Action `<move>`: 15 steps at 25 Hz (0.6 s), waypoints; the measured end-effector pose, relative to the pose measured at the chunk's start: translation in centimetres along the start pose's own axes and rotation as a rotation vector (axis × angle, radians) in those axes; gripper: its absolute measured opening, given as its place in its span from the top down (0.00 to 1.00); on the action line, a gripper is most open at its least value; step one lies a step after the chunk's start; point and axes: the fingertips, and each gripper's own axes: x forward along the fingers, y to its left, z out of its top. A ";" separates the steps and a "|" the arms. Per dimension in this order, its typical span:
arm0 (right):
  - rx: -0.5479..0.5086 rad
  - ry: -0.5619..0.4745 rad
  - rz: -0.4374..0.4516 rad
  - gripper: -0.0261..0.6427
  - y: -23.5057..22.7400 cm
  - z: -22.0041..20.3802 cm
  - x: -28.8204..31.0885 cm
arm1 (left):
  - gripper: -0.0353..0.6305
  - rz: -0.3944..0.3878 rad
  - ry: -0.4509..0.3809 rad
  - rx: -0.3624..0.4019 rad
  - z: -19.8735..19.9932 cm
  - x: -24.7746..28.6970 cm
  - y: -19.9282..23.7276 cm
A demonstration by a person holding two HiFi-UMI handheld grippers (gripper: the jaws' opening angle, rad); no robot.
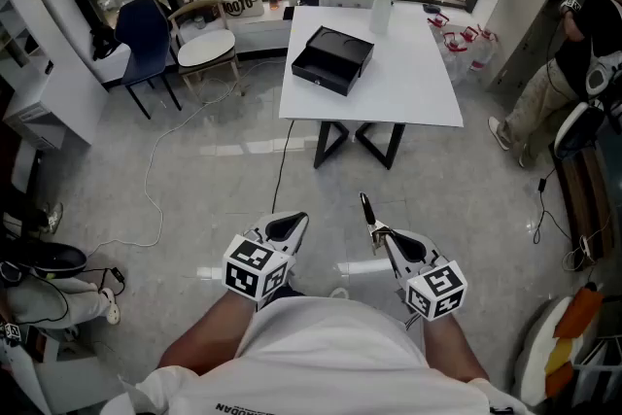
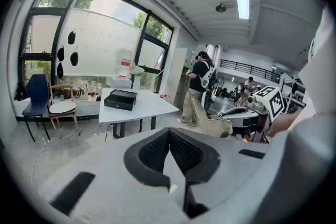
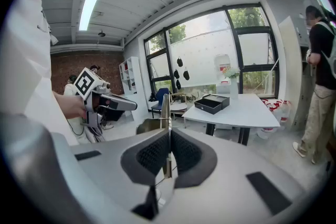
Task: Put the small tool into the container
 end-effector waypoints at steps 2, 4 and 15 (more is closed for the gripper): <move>-0.001 -0.002 0.000 0.94 0.0 0.0 -0.2 | 0.93 0.000 -0.002 0.003 0.0 0.0 -0.2; -0.003 -0.004 0.002 0.94 0.0 0.0 -0.3 | 0.93 0.002 -0.002 0.004 0.1 0.0 -0.3; 0.012 -0.022 0.035 0.94 -0.1 -0.5 -1.3 | 0.93 0.021 0.000 0.002 -0.8 0.1 -1.5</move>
